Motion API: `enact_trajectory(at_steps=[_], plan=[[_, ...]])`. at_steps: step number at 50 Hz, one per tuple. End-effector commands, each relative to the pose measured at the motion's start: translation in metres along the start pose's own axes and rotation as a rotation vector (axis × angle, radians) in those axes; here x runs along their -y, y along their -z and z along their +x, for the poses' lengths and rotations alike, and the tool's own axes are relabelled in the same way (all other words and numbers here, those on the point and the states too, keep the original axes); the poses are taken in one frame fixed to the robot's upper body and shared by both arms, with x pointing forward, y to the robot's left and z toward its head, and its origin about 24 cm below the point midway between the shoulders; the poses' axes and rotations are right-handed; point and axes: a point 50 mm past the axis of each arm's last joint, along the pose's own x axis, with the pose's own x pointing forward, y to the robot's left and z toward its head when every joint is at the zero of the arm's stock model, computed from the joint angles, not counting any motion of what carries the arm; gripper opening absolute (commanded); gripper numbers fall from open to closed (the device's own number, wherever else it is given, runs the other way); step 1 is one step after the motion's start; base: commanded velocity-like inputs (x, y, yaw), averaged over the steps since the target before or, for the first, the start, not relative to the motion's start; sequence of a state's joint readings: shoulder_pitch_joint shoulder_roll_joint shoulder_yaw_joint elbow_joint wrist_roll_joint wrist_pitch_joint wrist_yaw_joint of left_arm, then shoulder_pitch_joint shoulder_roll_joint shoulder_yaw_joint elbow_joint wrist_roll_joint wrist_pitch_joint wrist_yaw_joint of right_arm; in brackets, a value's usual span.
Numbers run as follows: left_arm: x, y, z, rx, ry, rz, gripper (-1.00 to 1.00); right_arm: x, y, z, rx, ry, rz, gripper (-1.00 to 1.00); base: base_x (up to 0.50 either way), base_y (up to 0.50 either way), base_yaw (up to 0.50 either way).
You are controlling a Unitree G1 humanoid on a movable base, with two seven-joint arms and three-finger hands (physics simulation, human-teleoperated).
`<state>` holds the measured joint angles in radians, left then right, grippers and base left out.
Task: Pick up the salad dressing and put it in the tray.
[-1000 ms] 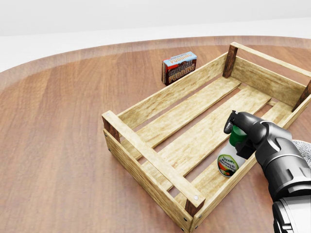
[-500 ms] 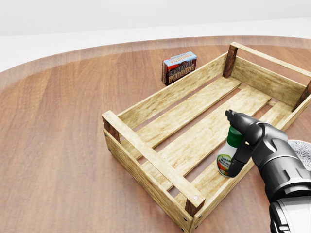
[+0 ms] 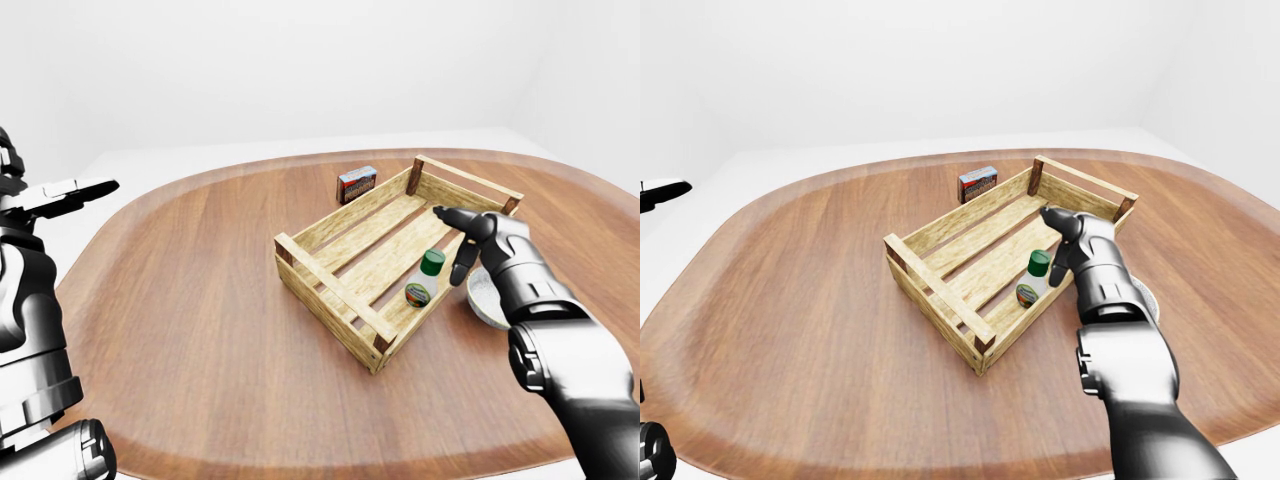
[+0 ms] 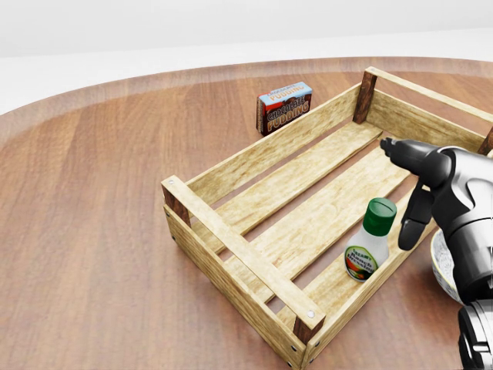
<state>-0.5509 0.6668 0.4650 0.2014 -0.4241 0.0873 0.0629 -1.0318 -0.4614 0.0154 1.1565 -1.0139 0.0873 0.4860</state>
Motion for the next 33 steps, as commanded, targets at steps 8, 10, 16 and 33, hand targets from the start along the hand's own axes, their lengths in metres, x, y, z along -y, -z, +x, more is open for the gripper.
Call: enact_trajectory(at_steps=[8, 10, 16, 33], plan=[[0.0, -0.002, 0.0, 0.01, 0.001, -0.003, 1.0, 0.103, 0.022, -0.079, -0.122, 0.349, -0.211, 1.0, 0.0, 0.0, 0.0], [0.0, -0.002, 0.0, 0.008, 0.0, -0.003, 1.0, 0.113, 0.024, -0.091, -0.141, 0.412, -0.226, 1.0, 0.0, 0.0, 0.0], [0.0, -0.003, 0.0, 0.01, 0.0, -0.003, 1.0, 0.141, 0.034, -0.136, -0.209, 0.621, -0.261, 1.0, 0.0, 0.0, 0.0], [0.0, -0.004, 0.0, 0.016, 0.001, -0.005, 1.0, 0.127, 0.046, -0.175, -0.227, 0.795, -0.303, 1.0, 0.0, 0.0, 0.0]])
